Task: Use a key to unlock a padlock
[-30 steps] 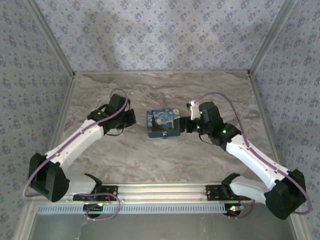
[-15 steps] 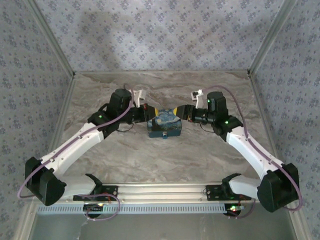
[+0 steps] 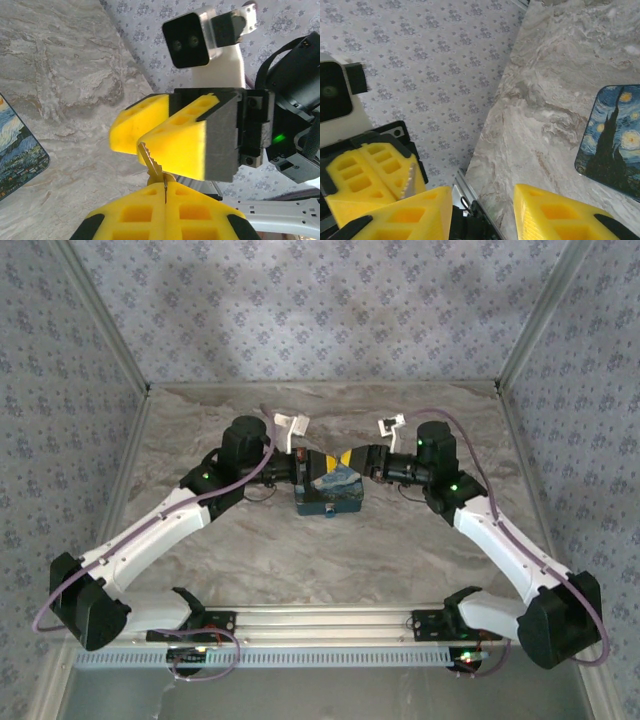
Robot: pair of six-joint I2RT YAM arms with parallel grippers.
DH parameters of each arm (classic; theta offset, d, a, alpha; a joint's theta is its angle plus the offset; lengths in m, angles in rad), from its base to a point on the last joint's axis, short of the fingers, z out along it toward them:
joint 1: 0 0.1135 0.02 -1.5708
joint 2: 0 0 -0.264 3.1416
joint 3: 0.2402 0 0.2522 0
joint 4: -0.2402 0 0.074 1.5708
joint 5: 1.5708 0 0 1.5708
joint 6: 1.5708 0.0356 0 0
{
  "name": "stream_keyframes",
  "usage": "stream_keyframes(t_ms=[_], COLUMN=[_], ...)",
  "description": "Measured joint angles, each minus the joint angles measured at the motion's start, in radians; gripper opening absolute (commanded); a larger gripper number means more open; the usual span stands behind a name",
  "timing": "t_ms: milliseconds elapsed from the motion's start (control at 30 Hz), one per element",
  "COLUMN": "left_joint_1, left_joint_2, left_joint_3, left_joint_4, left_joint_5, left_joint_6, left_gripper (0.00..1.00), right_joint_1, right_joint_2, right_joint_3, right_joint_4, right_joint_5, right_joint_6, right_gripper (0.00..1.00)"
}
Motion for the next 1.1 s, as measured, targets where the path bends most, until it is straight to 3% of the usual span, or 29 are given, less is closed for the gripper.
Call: stream_keyframes(t_ms=[433,900,1100], left_joint_1=[-0.013,-0.032,-0.032], left_joint_2=[0.0,0.0,0.0], left_joint_3=[-0.002,-0.002,-0.002], left_joint_4=[0.036,0.021,0.021], left_joint_5=[0.008,0.016,0.015], left_joint_6=[0.035,0.08,0.087], left_gripper=[0.0,0.0,0.0], right_joint_1=[0.001,0.024,0.032], right_joint_2=[-0.045,0.042,0.056], right_joint_3=[0.048,0.157,0.169], right_joint_4=[-0.024,-0.12,-0.154], right_joint_5=[0.007,-0.037,-0.047], right_joint_6=[0.001,0.011,0.003], right_gripper=[0.4,0.38,0.27])
